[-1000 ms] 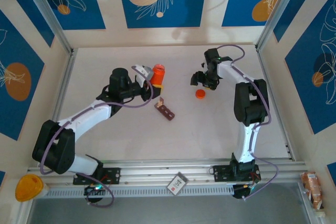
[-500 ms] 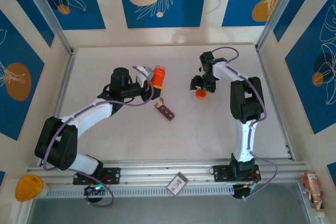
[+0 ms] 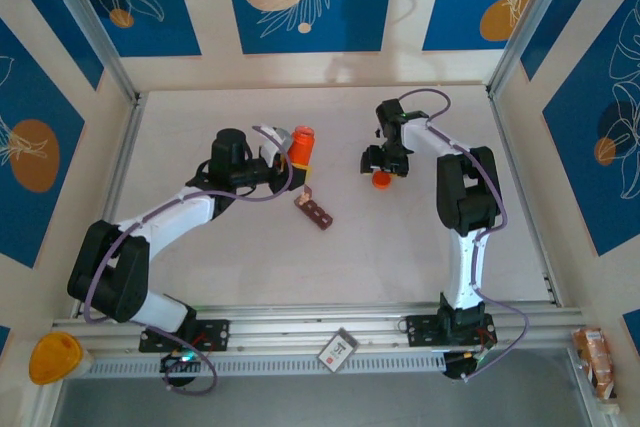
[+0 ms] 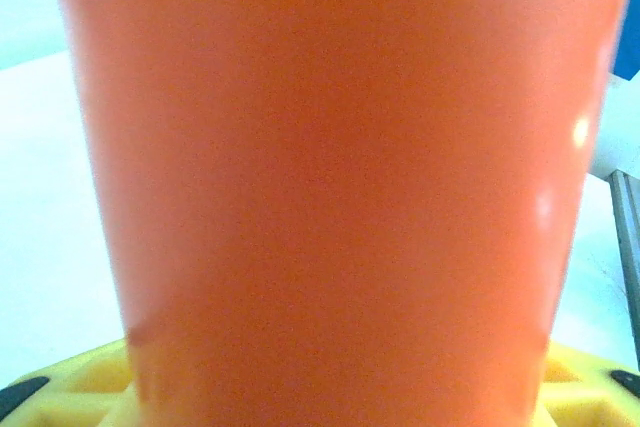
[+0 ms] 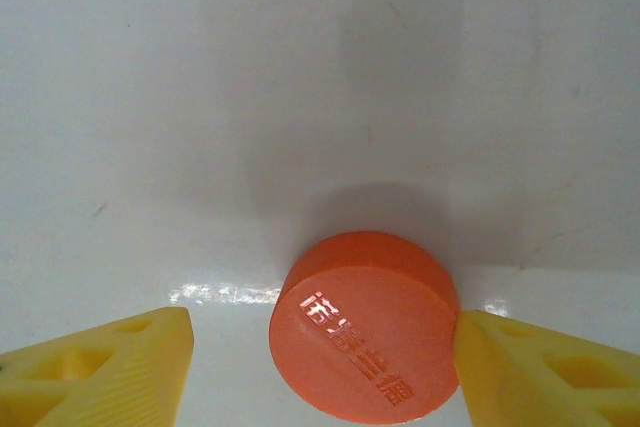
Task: Sort the pills into containers
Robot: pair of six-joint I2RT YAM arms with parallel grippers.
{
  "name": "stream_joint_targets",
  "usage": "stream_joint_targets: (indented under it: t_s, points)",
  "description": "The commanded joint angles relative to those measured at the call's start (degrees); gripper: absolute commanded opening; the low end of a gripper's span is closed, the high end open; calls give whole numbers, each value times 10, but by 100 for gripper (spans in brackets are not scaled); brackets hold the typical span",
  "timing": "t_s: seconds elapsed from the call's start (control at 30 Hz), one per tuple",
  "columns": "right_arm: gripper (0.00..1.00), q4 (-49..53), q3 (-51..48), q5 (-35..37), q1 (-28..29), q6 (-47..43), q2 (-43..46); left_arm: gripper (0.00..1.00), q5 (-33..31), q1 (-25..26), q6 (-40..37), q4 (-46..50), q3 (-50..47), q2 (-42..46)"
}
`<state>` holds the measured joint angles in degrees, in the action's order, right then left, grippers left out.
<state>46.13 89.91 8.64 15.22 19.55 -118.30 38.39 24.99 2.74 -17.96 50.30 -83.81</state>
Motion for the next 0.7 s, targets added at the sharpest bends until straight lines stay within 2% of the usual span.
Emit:
stream_joint_targets:
  t_s: [0.0, 0.27, 0.67]
  points:
    - [71, 22, 5, -14, 7, -7, 5, 0, 23, -7, 5, -2, 18, -2]
    - [75, 31, 13, -8, -6, -12, 21, 0, 32, -8, 3, 5, 24, -4]
    - [75, 21, -4, -9, -11, -8, 4, 0, 40, -7, 2, 14, 34, -9]
